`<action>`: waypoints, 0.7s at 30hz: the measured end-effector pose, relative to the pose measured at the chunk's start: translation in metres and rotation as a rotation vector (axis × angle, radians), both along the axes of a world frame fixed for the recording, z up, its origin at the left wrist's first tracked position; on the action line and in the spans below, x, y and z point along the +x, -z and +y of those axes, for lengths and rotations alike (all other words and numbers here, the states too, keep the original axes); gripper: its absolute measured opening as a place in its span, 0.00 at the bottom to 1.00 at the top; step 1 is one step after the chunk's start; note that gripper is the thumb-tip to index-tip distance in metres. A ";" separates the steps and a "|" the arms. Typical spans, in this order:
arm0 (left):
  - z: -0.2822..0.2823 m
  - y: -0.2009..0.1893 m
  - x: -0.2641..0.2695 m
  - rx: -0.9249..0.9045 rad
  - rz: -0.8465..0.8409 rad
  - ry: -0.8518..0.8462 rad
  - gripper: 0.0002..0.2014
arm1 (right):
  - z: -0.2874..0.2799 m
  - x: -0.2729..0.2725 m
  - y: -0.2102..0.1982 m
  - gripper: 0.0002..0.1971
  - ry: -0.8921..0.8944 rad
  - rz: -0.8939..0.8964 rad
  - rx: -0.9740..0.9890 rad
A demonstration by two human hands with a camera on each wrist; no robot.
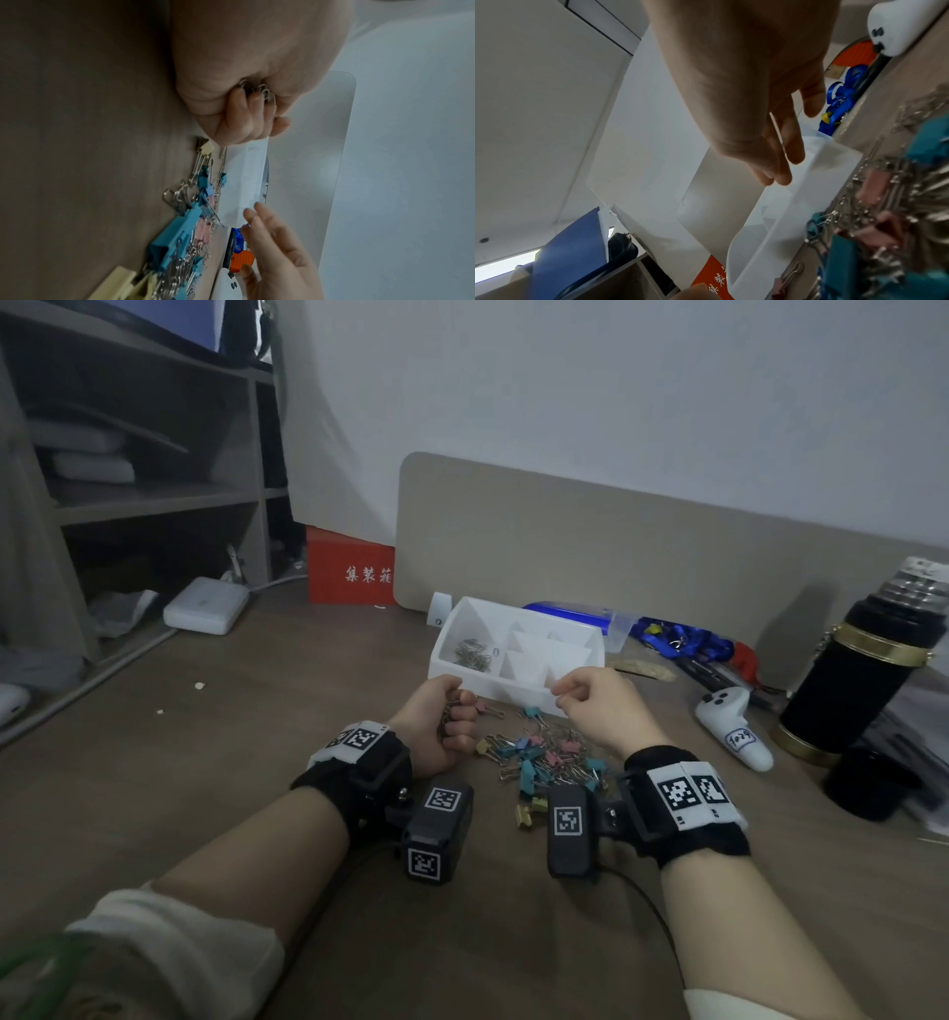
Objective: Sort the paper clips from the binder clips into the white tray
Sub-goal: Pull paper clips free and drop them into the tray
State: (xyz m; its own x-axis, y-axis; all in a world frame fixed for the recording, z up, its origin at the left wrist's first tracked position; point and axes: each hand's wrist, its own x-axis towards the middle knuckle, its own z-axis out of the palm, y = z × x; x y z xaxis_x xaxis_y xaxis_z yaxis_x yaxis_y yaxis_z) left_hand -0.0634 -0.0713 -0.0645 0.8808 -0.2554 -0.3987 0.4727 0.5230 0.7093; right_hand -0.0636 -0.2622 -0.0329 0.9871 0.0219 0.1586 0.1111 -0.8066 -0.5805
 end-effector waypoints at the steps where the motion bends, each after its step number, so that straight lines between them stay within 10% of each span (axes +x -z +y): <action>1: 0.000 0.000 0.000 0.002 -0.002 -0.003 0.21 | -0.002 -0.002 0.001 0.11 -0.006 0.024 -0.007; 21: 0.001 0.001 0.002 0.008 0.000 0.020 0.20 | 0.018 0.012 0.014 0.23 -0.198 0.281 -0.222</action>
State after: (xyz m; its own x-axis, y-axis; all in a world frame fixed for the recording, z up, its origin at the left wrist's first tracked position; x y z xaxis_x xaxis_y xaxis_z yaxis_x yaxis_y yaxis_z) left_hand -0.0616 -0.0708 -0.0653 0.8756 -0.2692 -0.4010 0.4829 0.5076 0.7136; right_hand -0.0519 -0.2443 -0.0469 0.9646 0.2193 -0.1463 0.1391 -0.8948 -0.4243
